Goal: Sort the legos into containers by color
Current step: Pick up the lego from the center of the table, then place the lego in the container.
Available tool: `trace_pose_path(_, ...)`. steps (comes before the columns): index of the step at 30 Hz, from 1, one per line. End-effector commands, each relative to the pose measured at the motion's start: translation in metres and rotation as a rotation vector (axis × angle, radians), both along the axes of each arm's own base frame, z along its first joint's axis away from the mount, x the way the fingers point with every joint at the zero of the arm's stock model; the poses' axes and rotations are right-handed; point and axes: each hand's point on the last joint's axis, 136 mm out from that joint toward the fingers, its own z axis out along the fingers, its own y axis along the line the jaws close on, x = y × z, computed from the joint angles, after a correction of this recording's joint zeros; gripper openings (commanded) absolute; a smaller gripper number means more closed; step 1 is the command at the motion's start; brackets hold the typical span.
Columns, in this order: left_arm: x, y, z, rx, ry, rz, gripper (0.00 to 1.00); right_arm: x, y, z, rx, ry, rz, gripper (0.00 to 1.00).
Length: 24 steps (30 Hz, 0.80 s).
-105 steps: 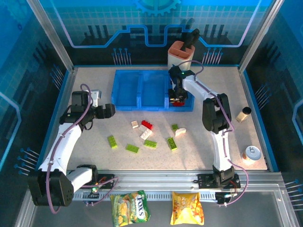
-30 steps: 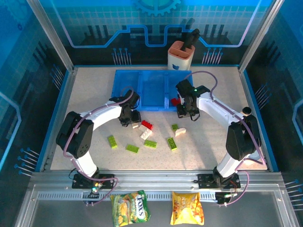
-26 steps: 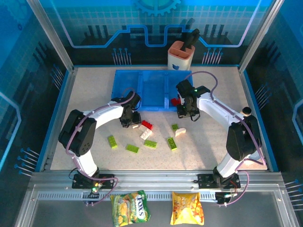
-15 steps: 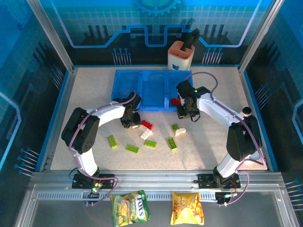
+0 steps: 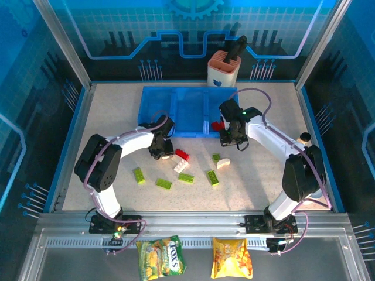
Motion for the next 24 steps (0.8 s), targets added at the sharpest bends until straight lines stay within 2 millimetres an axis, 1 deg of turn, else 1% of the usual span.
trace_pose_path(1,-0.001,0.004,0.017,0.012,-0.045,-0.031,0.38,-0.009,0.001,0.007,0.010,-0.001,0.002,0.33)
trace_pose_path(6,0.001,0.014,0.033,0.003,-0.080,-0.039,0.38,-0.012,0.001,0.011,0.002,-0.002,0.002,0.33)
trace_pose_path(10,0.004,0.028,0.051,-0.019,-0.109,-0.029,0.38,-0.015,-0.003,0.012,-0.015,-0.008,-0.003,0.33)
trace_pose_path(13,0.006,0.041,0.066,-0.040,-0.132,-0.025,0.38,-0.018,-0.002,0.011,-0.020,-0.006,0.000,0.33)
trace_pose_path(18,0.016,0.062,0.091,-0.055,-0.181,-0.021,0.38,-0.028,0.002,0.005,-0.035,0.005,0.015,0.33)
trace_pose_path(20,0.021,0.071,0.099,-0.057,-0.199,-0.012,0.38,-0.032,0.004,0.001,-0.040,0.015,0.019,0.33)
trace_pose_path(24,0.033,0.081,0.110,-0.064,-0.225,-0.011,0.38,-0.036,0.006,0.000,-0.055,0.019,0.026,0.33)
